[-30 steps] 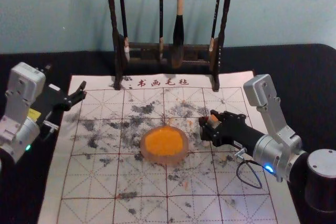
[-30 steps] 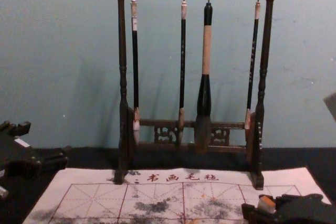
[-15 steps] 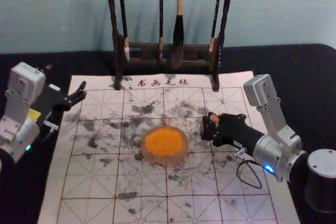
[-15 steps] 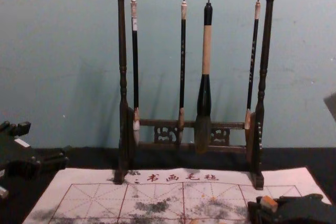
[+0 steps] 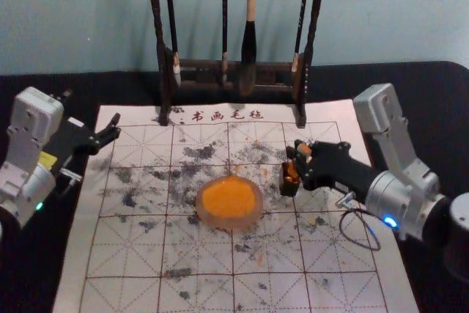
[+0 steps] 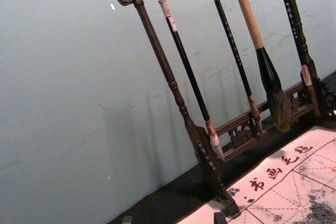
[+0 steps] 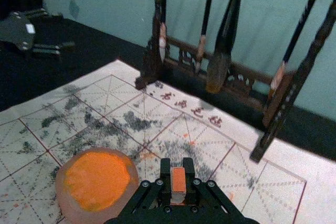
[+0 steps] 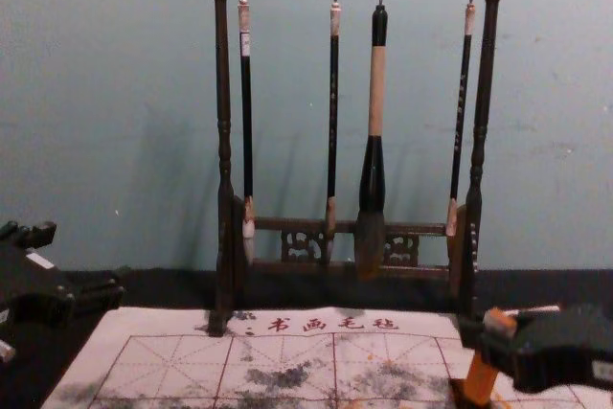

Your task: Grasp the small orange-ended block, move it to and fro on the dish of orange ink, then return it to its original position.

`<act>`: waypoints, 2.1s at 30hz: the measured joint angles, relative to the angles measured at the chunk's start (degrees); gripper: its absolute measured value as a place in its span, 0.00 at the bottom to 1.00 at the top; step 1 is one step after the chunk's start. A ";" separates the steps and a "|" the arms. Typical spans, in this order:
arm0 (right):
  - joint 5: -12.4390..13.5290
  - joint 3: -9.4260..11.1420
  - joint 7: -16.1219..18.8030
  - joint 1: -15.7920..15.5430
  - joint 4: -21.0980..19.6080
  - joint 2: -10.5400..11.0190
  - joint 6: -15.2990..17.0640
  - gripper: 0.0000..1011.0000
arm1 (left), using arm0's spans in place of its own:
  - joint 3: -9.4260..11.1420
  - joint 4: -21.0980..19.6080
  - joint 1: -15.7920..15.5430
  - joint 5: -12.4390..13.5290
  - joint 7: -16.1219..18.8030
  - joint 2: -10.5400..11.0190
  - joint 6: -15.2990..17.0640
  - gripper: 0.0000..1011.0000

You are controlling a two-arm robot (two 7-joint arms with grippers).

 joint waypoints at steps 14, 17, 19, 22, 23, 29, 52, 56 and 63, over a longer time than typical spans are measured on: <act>-2.65 -2.73 9.08 7.20 0.19 2.44 -0.32 0.11 | 0.00 0.00 0.00 0.00 0.00 0.00 0.00 0.99; -3.16 -4.58 11.07 9.76 2.16 1.83 -0.35 0.11 | 0.00 0.00 0.00 0.00 0.00 0.00 0.00 0.99; -3.39 -5.53 11.92 10.90 3.25 1.47 -0.35 0.11 | 0.00 0.00 0.00 0.00 0.00 0.00 0.00 0.99; -3.73 -8.01 14.03 13.82 6.15 0.32 0.16 0.11 | 0.00 0.00 0.00 0.00 0.00 0.00 0.00 0.99; -3.78 -8.38 14.31 14.23 6.57 0.14 0.32 0.11 | 0.00 0.00 0.00 0.00 0.00 0.00 0.00 0.99; -3.89 -11.86 16.91 17.87 10.50 -1.43 2.49 0.11 | 0.00 0.00 0.00 0.00 0.00 0.00 0.00 0.99; -0.93 -15.22 16.32 21.68 17.79 -4.80 7.94 0.11 | 0.00 0.00 0.00 0.00 0.00 0.00 0.00 0.99; -0.61 -15.31 15.92 22.04 18.33 -5.25 8.20 0.11 | 0.00 0.00 0.00 0.00 0.00 0.00 0.00 0.99; -0.45 -15.57 15.57 22.28 18.40 -5.25 8.32 0.11 | 0.00 0.00 0.00 0.00 0.00 0.00 0.00 0.99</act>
